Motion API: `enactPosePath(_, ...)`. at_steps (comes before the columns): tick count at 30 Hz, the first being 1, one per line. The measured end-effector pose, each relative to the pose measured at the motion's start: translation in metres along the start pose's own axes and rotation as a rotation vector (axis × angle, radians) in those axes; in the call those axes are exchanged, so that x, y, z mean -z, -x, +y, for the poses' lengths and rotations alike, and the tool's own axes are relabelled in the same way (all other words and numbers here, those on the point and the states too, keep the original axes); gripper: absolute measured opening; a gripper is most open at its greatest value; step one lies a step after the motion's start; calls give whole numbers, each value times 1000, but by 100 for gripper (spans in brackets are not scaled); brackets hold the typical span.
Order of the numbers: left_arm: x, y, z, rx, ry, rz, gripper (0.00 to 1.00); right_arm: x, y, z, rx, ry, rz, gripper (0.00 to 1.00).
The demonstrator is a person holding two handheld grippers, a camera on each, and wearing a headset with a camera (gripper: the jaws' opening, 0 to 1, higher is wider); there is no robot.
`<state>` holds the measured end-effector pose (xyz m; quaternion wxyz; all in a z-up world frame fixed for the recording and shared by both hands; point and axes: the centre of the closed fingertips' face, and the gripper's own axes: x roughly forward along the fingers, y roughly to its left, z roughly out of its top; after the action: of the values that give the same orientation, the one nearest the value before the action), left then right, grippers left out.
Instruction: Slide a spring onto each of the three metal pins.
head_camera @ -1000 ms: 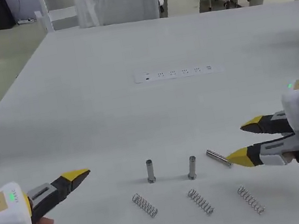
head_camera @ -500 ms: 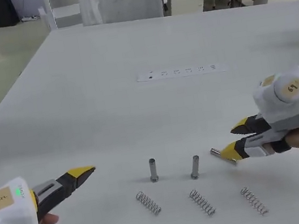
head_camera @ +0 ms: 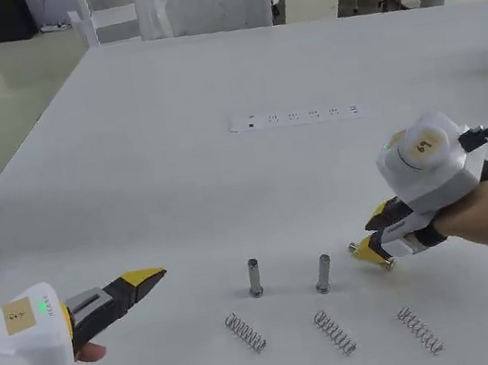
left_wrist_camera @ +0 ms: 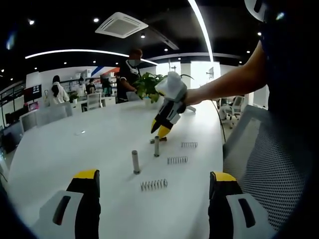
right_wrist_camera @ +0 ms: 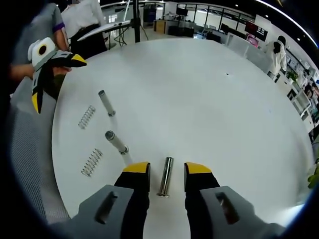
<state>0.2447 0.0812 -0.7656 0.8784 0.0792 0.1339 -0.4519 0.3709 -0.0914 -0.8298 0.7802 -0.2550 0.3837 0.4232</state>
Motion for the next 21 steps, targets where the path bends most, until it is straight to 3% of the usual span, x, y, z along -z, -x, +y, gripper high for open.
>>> enactPosePath(21,0,-2,-1,4,9,1,87,7,-19,-2,-9,-23,125,12)
